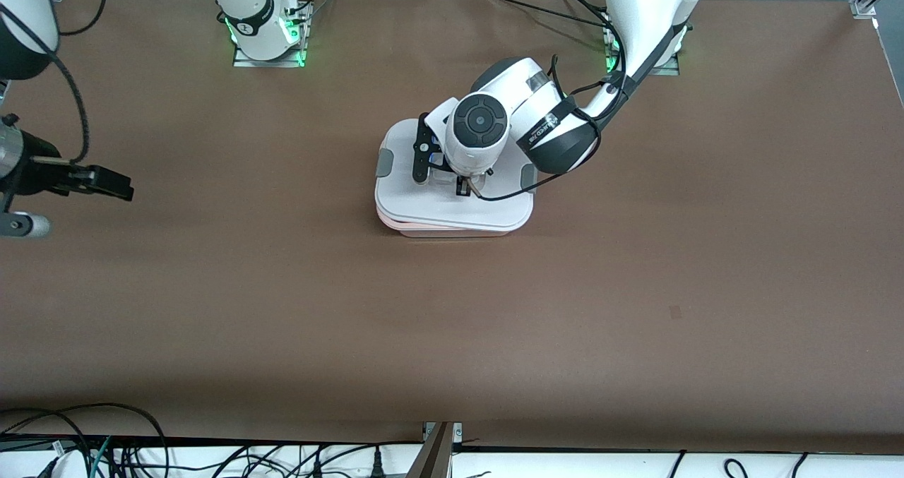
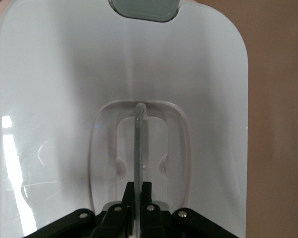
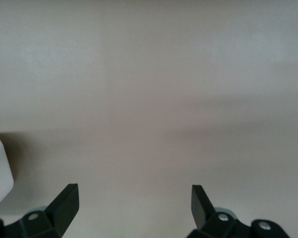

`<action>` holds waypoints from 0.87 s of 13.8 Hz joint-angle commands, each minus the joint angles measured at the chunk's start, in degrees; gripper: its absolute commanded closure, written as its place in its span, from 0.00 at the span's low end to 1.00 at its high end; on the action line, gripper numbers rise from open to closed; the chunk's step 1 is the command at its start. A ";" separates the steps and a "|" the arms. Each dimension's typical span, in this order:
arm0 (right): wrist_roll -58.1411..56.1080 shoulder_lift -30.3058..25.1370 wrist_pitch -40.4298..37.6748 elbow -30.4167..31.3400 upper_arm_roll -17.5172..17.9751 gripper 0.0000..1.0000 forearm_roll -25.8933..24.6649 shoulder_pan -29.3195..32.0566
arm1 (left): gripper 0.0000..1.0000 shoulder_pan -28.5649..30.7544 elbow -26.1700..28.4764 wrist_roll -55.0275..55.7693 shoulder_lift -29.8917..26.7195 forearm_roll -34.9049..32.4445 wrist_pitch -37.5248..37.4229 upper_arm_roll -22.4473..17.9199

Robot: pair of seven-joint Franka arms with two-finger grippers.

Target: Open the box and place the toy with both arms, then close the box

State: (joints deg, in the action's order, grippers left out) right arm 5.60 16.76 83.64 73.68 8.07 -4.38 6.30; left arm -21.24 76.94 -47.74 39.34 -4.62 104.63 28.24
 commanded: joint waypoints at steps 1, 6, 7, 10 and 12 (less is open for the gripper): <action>-4.88 -6.82 1.53 8.31 -6.82 0.00 2.88 -2.69 | 1.00 -0.29 1.11 0.28 0.04 -2.33 -0.13 -0.38; -4.19 -12.71 1.88 17.62 -9.21 0.00 2.71 -4.11 | 1.00 -0.47 1.37 0.36 0.13 -2.41 -0.04 -0.47; -4.19 -13.50 3.01 18.94 -9.30 0.00 2.79 -4.45 | 1.00 -0.38 1.37 0.36 0.47 -2.41 -0.04 -0.55; -8.22 -13.95 4.52 19.48 -9.91 0.00 2.71 -5.16 | 1.00 -0.21 1.37 0.36 0.57 -2.41 0.05 -0.55; -9.29 -13.07 4.52 19.13 -10.97 0.00 2.71 -6.74 | 1.00 0.23 1.28 1.50 0.48 -2.41 0.05 -0.55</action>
State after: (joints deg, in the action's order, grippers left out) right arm -2.03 4.74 87.15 91.14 -1.20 -2.40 1.55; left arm -21.20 77.07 -47.55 39.39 -4.78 104.62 28.18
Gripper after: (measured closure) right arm 0.000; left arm 0.930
